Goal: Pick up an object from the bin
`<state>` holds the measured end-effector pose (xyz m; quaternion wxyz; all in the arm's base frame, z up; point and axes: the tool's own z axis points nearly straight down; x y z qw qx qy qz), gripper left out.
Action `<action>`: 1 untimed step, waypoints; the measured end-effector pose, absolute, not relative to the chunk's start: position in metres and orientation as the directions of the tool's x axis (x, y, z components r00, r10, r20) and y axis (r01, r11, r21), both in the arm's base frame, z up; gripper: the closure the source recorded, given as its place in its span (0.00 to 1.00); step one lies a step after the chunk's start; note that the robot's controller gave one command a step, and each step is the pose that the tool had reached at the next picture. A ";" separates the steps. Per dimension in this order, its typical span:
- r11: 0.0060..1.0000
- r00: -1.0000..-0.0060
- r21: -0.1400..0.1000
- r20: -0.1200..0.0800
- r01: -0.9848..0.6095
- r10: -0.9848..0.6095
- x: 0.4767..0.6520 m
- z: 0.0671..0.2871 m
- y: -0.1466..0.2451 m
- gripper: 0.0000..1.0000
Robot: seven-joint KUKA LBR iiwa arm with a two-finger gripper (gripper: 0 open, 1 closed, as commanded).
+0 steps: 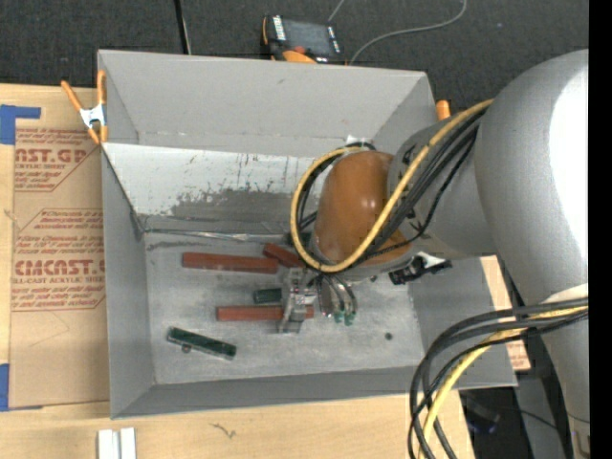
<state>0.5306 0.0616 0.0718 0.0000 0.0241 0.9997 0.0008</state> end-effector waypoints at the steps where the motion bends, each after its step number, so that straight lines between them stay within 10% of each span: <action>1: 0.996 -0.996 0.000 -0.009 -0.087 -0.087 0.537 0.199 0.063 1.00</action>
Offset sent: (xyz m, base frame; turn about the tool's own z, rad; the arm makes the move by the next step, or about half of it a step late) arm 0.0038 0.0006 0.1230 -0.1338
